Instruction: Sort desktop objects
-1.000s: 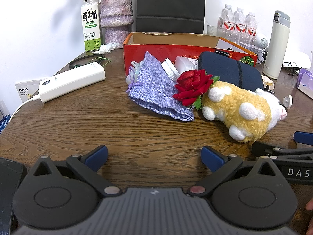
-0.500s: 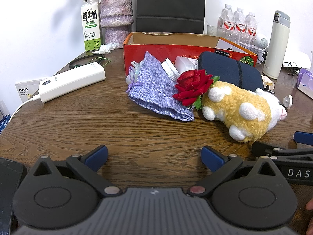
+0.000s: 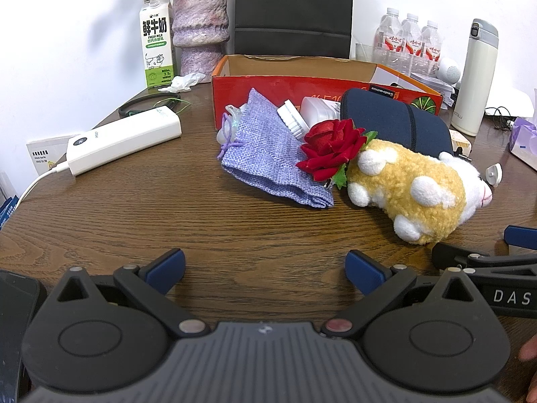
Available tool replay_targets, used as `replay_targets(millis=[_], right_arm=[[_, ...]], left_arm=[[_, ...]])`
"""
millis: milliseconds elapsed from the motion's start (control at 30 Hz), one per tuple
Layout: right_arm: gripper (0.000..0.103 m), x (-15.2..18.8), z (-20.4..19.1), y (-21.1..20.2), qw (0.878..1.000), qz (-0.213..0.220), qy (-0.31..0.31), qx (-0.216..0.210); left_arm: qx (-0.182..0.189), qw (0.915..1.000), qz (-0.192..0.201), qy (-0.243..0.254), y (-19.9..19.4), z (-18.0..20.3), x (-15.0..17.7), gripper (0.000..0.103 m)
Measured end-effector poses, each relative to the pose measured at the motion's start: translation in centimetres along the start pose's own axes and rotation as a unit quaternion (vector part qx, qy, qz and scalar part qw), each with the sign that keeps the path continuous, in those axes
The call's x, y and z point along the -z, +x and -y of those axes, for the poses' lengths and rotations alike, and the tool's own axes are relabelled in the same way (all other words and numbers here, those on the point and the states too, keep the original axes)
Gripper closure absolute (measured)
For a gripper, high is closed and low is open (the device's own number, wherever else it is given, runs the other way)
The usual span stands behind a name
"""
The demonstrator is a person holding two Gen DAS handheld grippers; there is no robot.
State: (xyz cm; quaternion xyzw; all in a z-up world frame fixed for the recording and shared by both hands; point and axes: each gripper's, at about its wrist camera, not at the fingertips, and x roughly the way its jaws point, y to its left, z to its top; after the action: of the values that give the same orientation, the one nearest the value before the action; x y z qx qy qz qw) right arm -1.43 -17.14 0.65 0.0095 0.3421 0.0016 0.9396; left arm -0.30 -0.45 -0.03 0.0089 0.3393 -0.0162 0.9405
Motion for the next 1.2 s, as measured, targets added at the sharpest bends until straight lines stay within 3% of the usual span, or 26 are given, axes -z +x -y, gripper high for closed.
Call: replay_targets(millis=[200,333,400,467,567,667,767,867,933,967,1000,1067,1200], right_arm=[[0.0,0.3,0.2,-0.2,1.0,0.0,-0.009,-0.008],[0.001,0.6,0.6,-0.8,0.999,-0.005,-0.032,-0.034],[0.014,0.6,1.0,-1.5,0.998,-0.006,-0.039,-0.042],[0.016,0.5,1.5,-2.4,0.998,0.01,-0.044,-0.05],[0.017,-0.4,2.9,-4.4,0.995,0.043,-0.032,-0.079],[0.017,-2.0,4.3,-5.9,0.99,0.089,-0.018,-0.107],[0.017,-3.9,4.7,-4.5,0.989,0.089,-0.006,-0.118],[0.015,-4.3,4.1,-3.2,0.981,0.09,-0.005,-0.173],[0.014,-4.1,2.9,-2.3,0.976,0.088,-0.032,-0.197],[0.015,-4.1,2.1,-1.9,0.974,0.088,-0.049,-0.201],[0.016,-4.1,1.3,-1.3,0.973,0.087,-0.066,-0.204],[0.015,-4.0,-0.4,-0.1,0.971,0.078,-0.103,-0.201],[0.046,-2.3,-3.1,0.0,0.967,0.1,-0.193,-0.134]], left_arm=[[0.0,1.0,0.0,0.0,0.0,0.0,0.0,0.0],[-0.001,1.0,0.0,0.001,0.0,0.0,0.0,0.0],[-0.001,1.0,0.0,0.001,0.0,0.0,0.0,0.0],[0.0,1.0,0.0,0.003,0.0,0.1,0.0,0.0],[0.032,0.999,0.006,0.03,-0.3,-0.1,-0.4,0.0],[0.07,0.994,0.084,0.005,-2.5,-0.8,-1.9,0.0],[0.125,0.9842,0.126,-0.012,-2.7,-0.9,-4.6,0.002],[0.135,0.985,0.108,0.001,-0.5,-0.1,-7.2,0.013],[0.137,0.9884,0.066,-0.007,1.9,0.1,-8.3,0.022],[0.147,0.988,0.046,-0.012,2.9,0.0,-8.6,0.034],[0.153,0.9878,0.019,-0.023,3.9,-0.1,-8.8,0.053],[0.155,0.9874,-0.004,-0.032,4.8,-0.1,-8.8,0.063],[0.152,0.9877,0.014,-0.033,2.2,0.0,-8.5,0.072]])
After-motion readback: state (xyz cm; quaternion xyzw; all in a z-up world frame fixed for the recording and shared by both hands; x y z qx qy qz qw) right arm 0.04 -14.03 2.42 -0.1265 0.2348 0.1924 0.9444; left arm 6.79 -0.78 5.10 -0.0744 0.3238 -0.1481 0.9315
